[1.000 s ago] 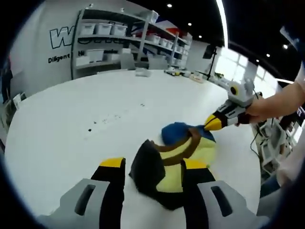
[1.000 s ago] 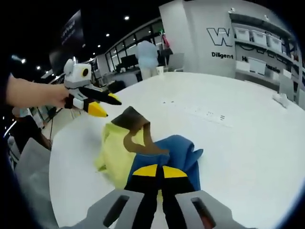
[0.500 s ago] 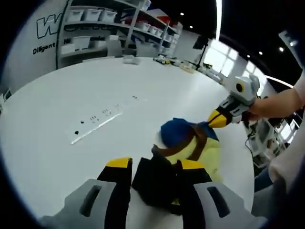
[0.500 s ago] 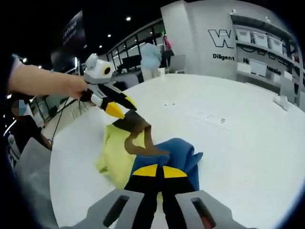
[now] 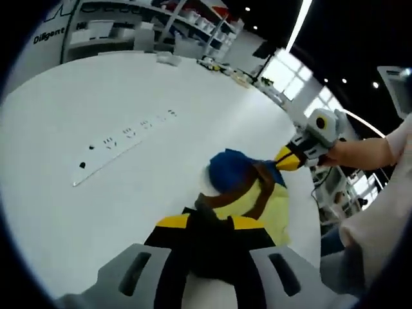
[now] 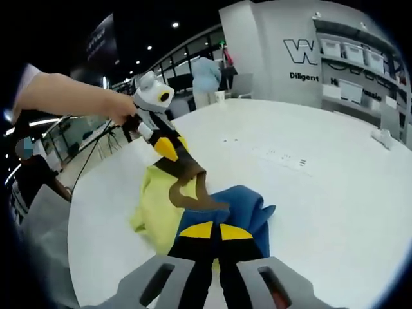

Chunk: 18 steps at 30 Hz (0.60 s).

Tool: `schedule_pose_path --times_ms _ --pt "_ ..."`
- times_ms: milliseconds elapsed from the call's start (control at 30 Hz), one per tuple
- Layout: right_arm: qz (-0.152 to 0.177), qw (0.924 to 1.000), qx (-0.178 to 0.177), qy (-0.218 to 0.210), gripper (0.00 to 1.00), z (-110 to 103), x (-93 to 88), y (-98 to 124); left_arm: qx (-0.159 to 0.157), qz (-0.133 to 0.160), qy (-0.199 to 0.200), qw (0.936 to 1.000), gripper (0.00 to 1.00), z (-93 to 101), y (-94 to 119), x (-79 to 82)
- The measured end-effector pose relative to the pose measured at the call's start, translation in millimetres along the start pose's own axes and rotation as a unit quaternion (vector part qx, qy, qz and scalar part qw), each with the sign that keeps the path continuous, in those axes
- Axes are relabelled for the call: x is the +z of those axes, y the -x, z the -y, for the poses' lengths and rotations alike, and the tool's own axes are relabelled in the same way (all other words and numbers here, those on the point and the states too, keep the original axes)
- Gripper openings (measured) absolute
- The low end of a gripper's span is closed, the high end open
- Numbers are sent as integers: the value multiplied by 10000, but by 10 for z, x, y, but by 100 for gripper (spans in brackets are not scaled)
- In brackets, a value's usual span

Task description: Fold the garment on the visible template until the final outline fits inside the template.

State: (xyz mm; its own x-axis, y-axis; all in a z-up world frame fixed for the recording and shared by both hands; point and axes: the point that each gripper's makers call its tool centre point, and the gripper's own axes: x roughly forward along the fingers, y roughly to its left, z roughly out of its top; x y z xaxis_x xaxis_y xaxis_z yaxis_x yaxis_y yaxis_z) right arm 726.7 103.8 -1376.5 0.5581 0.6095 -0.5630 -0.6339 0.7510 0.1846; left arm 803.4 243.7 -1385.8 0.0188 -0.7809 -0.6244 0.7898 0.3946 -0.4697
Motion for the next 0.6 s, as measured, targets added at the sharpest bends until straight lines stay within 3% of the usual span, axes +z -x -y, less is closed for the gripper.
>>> schedule_pose_path --times_ms 100,167,367,600 --pt "2 10000 -5 -20 0 9 -2 -13 -88 76 14 9999 14 41 29 34" --pt "0 10000 -7 -16 0 0 2 -11 -151 47 -27 9999 4 75 38 19" --pt "13 10000 -34 -18 0 -6 32 25 -71 84 -31 9999 3 113 165 19" --pt "147 9998 -94 -95 0 16 120 142 212 408 -154 9988 2 207 422 67"
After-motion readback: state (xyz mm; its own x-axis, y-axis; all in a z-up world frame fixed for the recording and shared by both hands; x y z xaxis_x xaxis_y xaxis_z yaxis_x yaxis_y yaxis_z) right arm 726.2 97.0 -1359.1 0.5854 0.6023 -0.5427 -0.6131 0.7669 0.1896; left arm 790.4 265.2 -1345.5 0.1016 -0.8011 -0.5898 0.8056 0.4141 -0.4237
